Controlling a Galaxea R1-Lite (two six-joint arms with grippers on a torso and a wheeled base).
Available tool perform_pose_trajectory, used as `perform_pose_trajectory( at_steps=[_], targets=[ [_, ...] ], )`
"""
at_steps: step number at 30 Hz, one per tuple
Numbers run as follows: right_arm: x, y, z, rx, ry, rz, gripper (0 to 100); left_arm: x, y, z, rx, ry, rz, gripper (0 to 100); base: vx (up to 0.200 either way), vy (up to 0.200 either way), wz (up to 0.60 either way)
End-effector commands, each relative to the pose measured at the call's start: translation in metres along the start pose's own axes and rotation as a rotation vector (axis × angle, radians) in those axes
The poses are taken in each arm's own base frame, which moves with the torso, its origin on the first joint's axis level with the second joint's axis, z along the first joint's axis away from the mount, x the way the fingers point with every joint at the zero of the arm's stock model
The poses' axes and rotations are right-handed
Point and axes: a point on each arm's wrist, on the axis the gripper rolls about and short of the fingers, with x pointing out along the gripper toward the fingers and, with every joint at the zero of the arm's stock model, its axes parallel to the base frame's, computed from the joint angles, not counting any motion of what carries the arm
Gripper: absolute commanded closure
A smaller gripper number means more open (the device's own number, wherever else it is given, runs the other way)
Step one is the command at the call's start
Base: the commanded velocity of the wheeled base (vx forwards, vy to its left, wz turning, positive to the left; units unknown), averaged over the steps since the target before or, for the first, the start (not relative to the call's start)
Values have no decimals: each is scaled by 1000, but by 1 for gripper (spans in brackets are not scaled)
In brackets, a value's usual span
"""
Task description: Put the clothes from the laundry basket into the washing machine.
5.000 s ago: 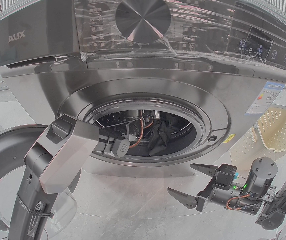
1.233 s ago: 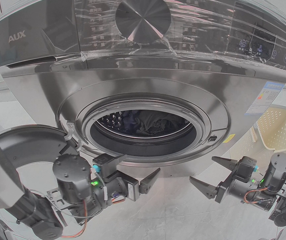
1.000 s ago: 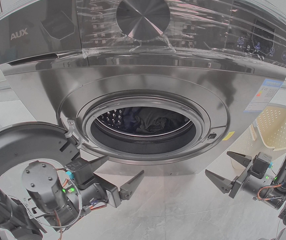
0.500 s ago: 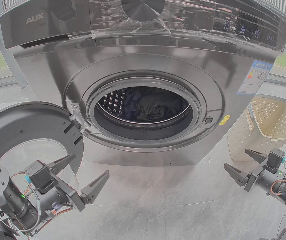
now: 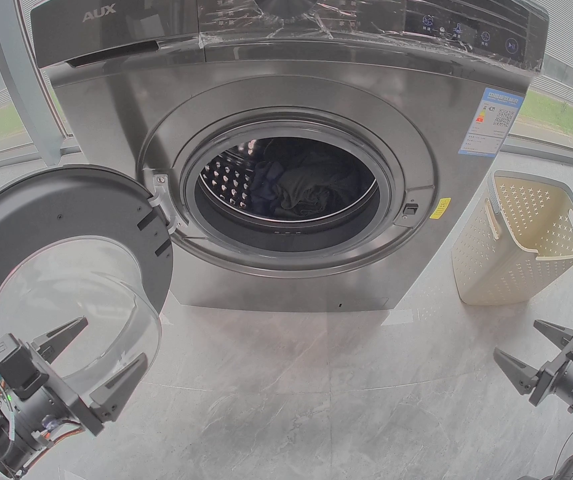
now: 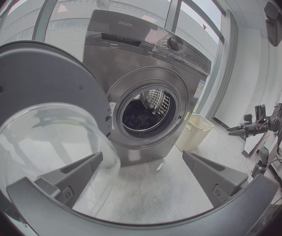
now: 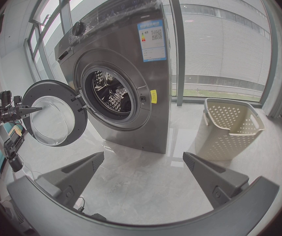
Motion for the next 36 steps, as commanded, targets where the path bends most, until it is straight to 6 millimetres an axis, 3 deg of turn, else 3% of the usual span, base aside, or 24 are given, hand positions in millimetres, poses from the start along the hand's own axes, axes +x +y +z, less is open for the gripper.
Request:
perform_pose_trajectory(
  at_steps=[1,10,16,18,23,30,32,36],
  targets=[
    [-51,-10,-4,11,-142,-119,0,-47,16,0,-11,-66,62,0,0,0,0],
    [-87,-13,-26,26,-190,-248,0,-77,24,-13,-18,-71,157,0,-133,0,0],
    [-112,-8,-57,25,-196,-272,0,-100,26,-29,-17,-71,206,0,-100,0,0],
    [-113,-7,-67,33,-171,-275,0,-107,26,-35,-16,-67,243,0,0,0,0],
    [-113,-7,-69,46,-145,-287,0,-126,22,-57,-5,-81,291,0,0,0,0],
    [-115,-3,-73,54,-166,-400,0,-126,21,-63,-1,-34,464,0,0,0,0],
    [-116,-3,-75,35,-171,-357,0,-128,19,-65,19,-52,523,0,0,0,0],
    [-117,-2,-77,0,-184,-330,0,-131,15,-73,39,-41,462,0,0,0,0]
  ],
)
